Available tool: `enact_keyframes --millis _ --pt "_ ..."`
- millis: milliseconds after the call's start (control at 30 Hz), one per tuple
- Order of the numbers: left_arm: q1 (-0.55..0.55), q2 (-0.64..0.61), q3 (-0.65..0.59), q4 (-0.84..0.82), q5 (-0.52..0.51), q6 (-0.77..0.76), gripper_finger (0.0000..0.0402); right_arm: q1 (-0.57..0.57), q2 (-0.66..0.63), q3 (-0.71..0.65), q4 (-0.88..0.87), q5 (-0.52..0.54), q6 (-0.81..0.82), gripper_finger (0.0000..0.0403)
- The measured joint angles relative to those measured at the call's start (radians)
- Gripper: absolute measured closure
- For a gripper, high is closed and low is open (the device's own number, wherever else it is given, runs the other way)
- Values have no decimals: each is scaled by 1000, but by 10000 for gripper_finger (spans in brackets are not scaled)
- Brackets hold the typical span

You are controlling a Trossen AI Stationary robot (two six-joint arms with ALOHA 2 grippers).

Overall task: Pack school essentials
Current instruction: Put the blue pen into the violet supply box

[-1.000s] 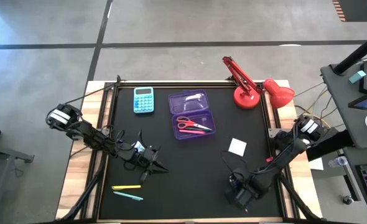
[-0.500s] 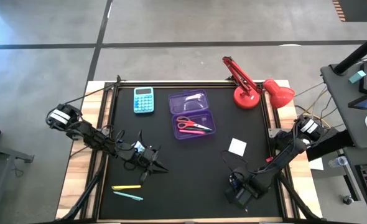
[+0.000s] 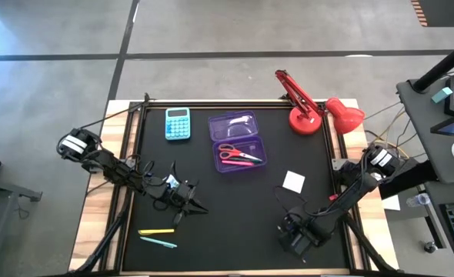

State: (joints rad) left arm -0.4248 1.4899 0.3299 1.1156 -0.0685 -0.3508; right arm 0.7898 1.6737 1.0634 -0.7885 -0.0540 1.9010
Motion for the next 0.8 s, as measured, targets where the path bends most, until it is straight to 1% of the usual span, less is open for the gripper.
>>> enact_keyframes --millis 267,467,800 --pt "0 0 0 0 0 0 393 0 0 0 -15 0 -16 326" --pt "0 0 0 0 0 0 393 0 0 -4 -10 1 -81 321" --pt "0 0 0 0 0 0 393 0 -4 -43 4 1 -110 326"
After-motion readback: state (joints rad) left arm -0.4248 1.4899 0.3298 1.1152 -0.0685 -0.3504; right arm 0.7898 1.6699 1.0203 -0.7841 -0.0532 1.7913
